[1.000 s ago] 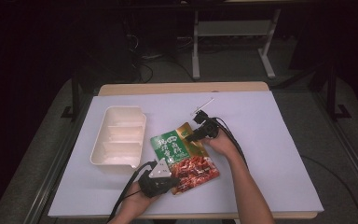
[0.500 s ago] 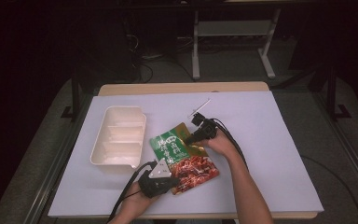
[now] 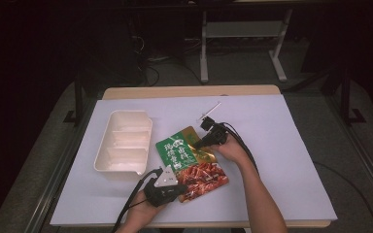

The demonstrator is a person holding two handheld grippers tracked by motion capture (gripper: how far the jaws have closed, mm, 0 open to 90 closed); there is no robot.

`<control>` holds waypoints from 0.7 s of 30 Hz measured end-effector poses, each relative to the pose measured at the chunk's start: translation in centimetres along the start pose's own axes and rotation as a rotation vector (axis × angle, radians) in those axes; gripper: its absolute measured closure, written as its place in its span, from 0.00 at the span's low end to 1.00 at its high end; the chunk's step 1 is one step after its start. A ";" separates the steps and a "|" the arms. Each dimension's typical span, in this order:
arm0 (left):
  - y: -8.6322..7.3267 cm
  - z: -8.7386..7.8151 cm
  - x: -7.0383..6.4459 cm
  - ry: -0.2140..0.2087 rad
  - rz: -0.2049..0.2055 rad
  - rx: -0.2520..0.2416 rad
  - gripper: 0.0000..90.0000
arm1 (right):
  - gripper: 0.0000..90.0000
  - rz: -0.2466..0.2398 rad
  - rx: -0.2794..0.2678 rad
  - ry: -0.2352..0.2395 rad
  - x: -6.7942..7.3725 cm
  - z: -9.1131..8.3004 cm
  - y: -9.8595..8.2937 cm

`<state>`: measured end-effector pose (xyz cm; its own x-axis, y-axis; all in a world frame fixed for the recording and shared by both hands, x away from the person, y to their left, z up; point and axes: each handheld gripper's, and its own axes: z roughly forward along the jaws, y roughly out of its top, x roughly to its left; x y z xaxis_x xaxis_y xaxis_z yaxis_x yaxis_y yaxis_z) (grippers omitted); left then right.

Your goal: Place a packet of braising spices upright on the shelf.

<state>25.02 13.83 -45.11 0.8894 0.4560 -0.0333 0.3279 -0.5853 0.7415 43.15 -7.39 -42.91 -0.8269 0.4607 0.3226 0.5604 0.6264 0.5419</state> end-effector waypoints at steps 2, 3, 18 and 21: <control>0.0 -0.1 0.0 0.006 -0.001 -0.003 0.96 | 0.99 0.000 -0.009 0.002 0.1 -0.4 0.0; 0.0 -0.1 0.0 0.006 -0.001 -0.003 0.95 | 0.99 0.000 -0.009 0.002 0.1 -0.4 0.0; 0.2 -2.7 -0.2 -0.004 -0.018 -0.087 0.86 | 1.00 -0.020 -0.158 -0.033 2.5 -5.3 -0.3; 0.1 -2.9 -0.4 -0.003 -0.016 -0.090 0.85 | 1.00 -0.021 -0.179 -0.034 2.8 -6.0 -0.5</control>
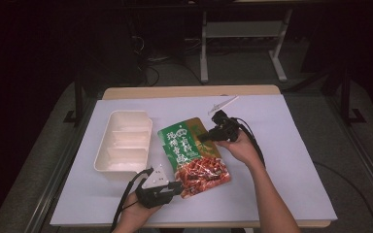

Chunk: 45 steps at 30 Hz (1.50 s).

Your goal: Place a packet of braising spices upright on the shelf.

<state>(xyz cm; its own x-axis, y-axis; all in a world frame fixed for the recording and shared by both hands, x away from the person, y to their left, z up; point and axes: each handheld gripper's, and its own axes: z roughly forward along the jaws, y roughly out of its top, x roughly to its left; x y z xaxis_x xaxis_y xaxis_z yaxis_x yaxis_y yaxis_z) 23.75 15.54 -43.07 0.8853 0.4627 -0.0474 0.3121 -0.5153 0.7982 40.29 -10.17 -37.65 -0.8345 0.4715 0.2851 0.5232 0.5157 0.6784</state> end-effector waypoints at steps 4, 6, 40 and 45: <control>-0.2 -0.3 -0.2 0.000 0.007 -0.015 0.82 | 1.00 -0.011 -0.031 -0.009 0.8 -1.3 0.0; -0.3 -0.4 -0.3 -0.001 0.008 -0.016 0.82 | 1.00 -0.022 -0.052 -0.016 1.2 -2.0 0.0; -1.1 -0.2 -0.7 0.020 0.034 -0.025 0.73 | 0.99 -0.113 -0.291 -0.071 5.4 -9.6 -5.5; -1.1 -0.1 -0.7 0.019 0.035 -0.024 0.72 | 0.98 -0.120 -0.297 -0.067 5.5 -9.8 -6.7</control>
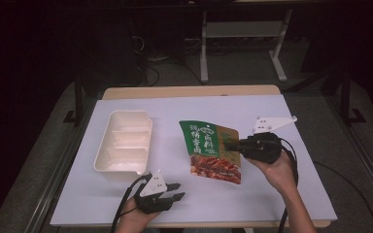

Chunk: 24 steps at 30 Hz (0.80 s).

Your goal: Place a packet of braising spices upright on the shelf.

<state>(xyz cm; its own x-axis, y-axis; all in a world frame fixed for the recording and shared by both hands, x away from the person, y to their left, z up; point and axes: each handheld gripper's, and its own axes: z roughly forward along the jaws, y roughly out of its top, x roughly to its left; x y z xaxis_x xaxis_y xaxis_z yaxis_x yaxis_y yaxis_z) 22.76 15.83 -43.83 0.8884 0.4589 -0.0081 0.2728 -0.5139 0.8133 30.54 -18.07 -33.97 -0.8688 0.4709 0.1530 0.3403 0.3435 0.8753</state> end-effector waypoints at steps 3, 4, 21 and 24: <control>0.0 0.0 0.1 0.002 0.002 0.002 0.72 | 0.98 -0.003 0.004 -0.002 0.0 0.2 -0.3; 0.0 0.0 0.1 0.001 0.000 0.001 0.72 | 0.97 -0.003 0.001 -0.007 -0.1 0.2 -0.4; 0.0 -0.5 0.2 0.004 0.008 -0.004 0.71 | 0.98 0.020 0.038 -0.031 -1.2 1.9 -1.1; 0.0 -0.5 0.2 0.001 0.007 -0.006 0.70 | 0.99 0.032 0.041 -0.037 -1.2 1.8 -1.0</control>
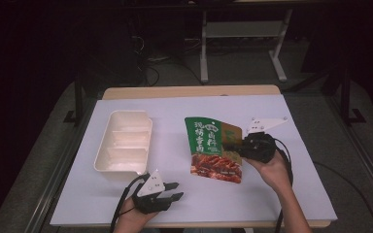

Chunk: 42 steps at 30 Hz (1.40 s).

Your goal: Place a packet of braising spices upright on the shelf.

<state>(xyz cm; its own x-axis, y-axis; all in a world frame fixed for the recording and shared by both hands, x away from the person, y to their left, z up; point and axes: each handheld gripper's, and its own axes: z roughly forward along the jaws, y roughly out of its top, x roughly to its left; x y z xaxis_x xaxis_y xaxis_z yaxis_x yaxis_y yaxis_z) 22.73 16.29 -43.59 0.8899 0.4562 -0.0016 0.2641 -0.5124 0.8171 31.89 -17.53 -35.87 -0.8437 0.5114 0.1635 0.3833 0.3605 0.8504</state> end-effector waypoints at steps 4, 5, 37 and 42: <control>0.0 0.0 -0.2 -0.005 -0.012 -0.009 0.69 | 0.99 0.002 0.004 0.001 0.1 -0.1 0.3; 0.0 0.0 -0.3 -0.009 -0.013 -0.012 0.69 | 0.99 0.003 0.003 0.004 0.2 -0.2 0.4; -0.4 -1.2 -0.8 -0.056 0.021 -0.048 0.53 | 1.00 -0.019 -0.051 0.015 2.0 -0.8 4.7; -0.5 -1.4 -1.0 -0.059 0.028 -0.047 0.51 | 1.00 -0.032 -0.058 0.021 2.8 0.0 5.8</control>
<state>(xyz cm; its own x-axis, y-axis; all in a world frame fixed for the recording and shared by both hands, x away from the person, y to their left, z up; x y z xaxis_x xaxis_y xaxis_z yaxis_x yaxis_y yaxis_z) 21.22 17.15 -43.13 0.9175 0.3976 -0.0109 0.2222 -0.4895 0.8432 31.76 -14.06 -30.47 -0.8632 0.4835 0.1453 0.3337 0.3305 0.8829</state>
